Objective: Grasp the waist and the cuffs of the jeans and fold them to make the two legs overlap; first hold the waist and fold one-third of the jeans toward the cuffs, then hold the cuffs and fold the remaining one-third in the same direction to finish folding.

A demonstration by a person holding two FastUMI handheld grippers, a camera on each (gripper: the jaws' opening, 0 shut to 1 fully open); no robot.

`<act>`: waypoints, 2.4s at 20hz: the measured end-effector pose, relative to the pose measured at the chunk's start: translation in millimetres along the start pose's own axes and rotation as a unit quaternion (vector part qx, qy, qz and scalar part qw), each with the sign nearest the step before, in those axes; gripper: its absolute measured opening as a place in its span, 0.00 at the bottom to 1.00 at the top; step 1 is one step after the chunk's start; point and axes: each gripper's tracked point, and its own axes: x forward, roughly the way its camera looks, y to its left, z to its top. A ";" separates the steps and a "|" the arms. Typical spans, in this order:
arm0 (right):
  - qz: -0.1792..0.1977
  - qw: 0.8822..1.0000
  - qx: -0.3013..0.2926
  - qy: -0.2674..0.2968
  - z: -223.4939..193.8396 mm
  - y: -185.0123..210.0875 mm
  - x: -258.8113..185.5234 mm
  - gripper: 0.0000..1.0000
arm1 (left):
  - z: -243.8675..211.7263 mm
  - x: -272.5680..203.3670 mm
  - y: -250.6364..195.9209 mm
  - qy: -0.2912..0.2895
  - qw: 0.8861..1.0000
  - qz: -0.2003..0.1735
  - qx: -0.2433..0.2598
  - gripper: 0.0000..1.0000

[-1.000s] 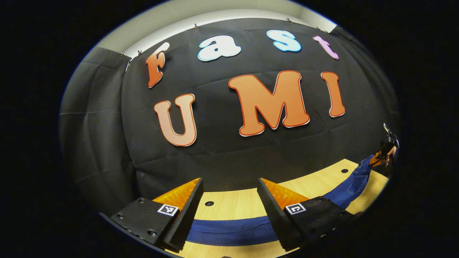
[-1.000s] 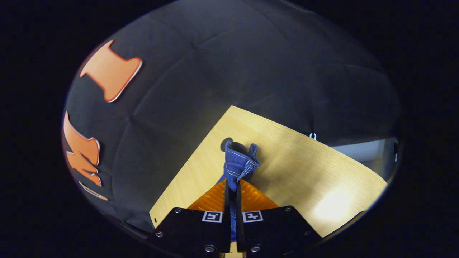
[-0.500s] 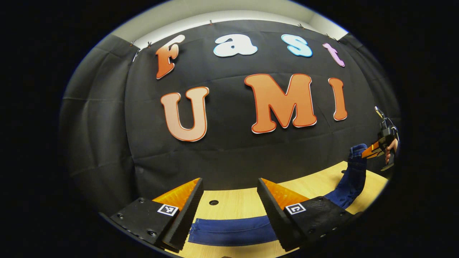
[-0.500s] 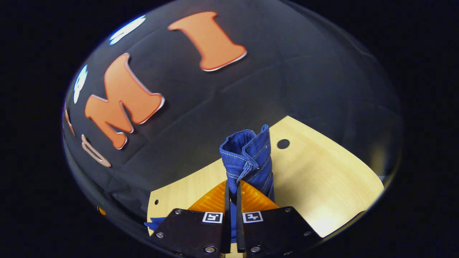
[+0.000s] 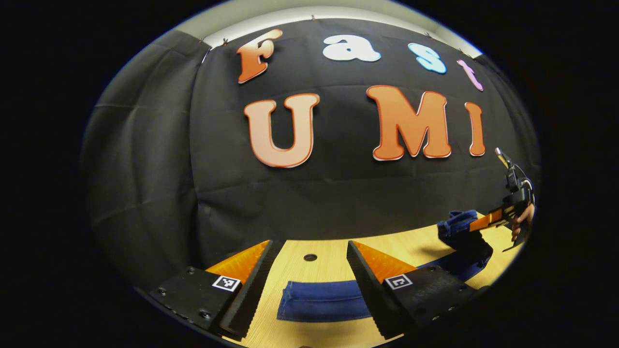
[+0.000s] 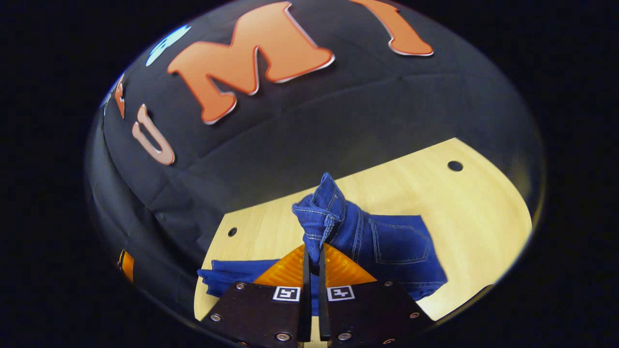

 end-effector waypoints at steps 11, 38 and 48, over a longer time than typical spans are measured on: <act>0.057 0.998 -0.014 0.034 -17.3 33.0 -24.8 0.45 | -106.2 27.0 35.1 0.152 0.972 -0.021 -0.176 0.96; -0.058 0.985 -0.054 -0.154 105.4 -65.4 -185.4 0.87 | -294.0 101.5 34.8 0.365 0.772 0.019 -0.521 0.90; -0.068 0.986 -0.048 -0.145 101.0 -76.2 -189.5 0.87 | -304.2 126.0 22.4 0.350 0.760 -0.003 -0.547 0.58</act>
